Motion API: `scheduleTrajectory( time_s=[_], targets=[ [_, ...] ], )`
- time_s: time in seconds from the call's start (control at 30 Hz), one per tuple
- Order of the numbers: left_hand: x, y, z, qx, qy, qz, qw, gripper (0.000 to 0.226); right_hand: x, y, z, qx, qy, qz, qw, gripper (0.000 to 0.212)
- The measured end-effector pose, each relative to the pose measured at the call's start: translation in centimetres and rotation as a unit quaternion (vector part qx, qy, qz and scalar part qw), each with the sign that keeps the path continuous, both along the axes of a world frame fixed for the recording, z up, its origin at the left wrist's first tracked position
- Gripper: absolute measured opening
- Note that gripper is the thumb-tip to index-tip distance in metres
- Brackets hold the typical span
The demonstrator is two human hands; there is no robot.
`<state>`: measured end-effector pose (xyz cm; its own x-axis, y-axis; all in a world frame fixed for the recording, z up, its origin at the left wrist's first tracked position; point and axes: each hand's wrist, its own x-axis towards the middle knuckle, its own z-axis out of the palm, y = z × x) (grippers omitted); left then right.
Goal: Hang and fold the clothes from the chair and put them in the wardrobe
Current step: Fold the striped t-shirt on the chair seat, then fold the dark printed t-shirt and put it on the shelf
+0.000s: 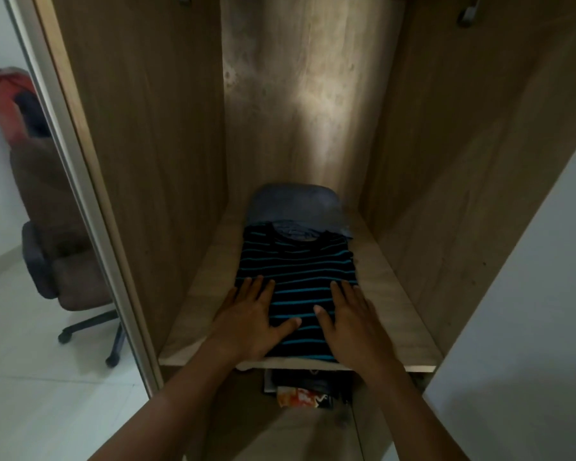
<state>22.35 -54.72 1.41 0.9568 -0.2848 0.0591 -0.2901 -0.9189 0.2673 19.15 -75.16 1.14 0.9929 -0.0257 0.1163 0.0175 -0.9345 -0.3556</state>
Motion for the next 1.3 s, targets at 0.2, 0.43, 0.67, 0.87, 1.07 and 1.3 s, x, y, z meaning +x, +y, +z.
scheduleTrajectory(
  time_s=[0.2, 0.43, 0.67, 0.87, 1.07, 1.3],
  targets=[
    [-1.0, 0.0, 0.0, -0.023, -0.102, 0.012, 0.994, 0.109, -0.8, 0.0, 0.3, 0.014, -0.084, 0.007, 0.996, 0.059],
    [-7.2, 1.6, 1.6, -0.082, -0.083, 0.048, 0.992, 0.100, -4.2, 0.4, 2.2, 0.018, -0.099, 0.025, 0.995, 0.051],
    [-21.8, 6.4, -3.0, -0.098, -0.116, 0.150, 0.977, 0.069, -15.0, 7.5, -1.1, 0.084, -0.174, 0.125, 0.973, 0.043],
    [-38.3, 14.9, -9.5, -0.068, 0.032, 0.335, 0.939, 0.084, -25.0, 16.1, -9.1, 0.144, 0.046, 0.255, 0.955, 0.043],
    [-54.3, 23.1, -13.6, -0.084, 0.104, 0.511, 0.849, 0.086, -35.0, 27.9, -14.5, 0.076, 0.169, 0.402, 0.897, 0.044],
    [-70.8, 31.9, -14.8, -0.145, 0.103, 0.684, 0.708, 0.083, -47.9, 44.1, -15.2, 0.013, 0.183, 0.579, 0.794, 0.044]
  ],
)
